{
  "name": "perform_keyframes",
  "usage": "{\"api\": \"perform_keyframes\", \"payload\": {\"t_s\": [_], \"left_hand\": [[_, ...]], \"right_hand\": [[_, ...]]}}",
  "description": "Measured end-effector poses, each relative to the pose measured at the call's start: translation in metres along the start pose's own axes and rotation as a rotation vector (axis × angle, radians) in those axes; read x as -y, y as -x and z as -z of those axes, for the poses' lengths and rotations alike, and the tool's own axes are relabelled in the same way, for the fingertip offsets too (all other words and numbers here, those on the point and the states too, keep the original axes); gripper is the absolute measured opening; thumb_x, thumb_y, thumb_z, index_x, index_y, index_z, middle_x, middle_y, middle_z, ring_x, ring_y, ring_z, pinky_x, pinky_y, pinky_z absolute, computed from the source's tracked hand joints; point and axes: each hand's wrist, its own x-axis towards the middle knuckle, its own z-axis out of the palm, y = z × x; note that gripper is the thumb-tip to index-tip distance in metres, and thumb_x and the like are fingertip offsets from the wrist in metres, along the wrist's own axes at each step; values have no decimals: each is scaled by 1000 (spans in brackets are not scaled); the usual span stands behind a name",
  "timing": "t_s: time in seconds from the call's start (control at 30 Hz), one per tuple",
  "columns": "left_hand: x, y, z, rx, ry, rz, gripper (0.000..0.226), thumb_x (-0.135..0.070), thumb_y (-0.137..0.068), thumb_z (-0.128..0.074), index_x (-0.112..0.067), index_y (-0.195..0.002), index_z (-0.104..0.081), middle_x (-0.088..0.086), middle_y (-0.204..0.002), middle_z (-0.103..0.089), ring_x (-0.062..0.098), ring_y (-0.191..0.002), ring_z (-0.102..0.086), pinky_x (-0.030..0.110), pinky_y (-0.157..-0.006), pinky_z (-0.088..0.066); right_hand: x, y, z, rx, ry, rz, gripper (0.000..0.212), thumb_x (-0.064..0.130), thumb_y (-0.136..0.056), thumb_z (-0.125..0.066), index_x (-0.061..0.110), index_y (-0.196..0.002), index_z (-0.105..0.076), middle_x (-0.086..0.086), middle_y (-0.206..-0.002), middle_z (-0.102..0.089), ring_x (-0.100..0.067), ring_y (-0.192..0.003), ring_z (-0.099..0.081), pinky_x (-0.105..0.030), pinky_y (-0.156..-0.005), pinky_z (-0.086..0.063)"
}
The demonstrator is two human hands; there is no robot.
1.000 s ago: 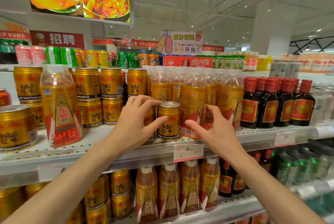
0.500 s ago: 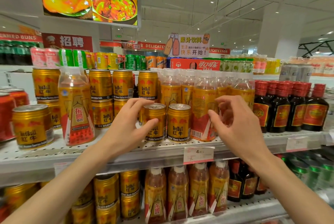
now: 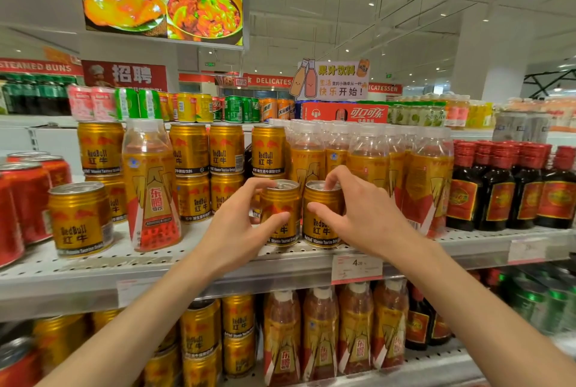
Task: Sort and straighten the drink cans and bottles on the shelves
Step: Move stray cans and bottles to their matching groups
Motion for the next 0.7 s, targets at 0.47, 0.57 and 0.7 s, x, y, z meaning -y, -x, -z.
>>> {"api": "perform_keyframes", "payload": {"t_s": [0.47,0.57,0.7], "left_hand": [[27,22,55,-142,-402,43,55,-52,-88,-64,-30,-134,-46,-7,-121,-65,10,-100,-63,27,-84,-53],[25,21,59,-141,-484,-1,60,-54,-87,-63,-25,-138,-48,-4,-133,-59,13,-107,-62,30,-90,-52],[26,21,65,-135,-586,5,63,-61,-85,-62,-26,-136,-52,-6,-141,-51,15,-97,-65,28,-84,-47]], "right_hand": [[7,-2,-3,27,23,-42,37,54,-91,-62,30,-105,-38,10,-96,-57,-13,-80,-60,-36,-79,-53],[9,-3,-5,1,15,-56,36,53,-90,-64,31,-104,-40,9,-98,-57,-15,-82,-60,-38,-80,-54],[13,-6,-7,-53,-99,-62,36,52,-86,-69,31,-100,-44,10,-102,-58,-15,-85,-58,-38,-78,-50]]}}
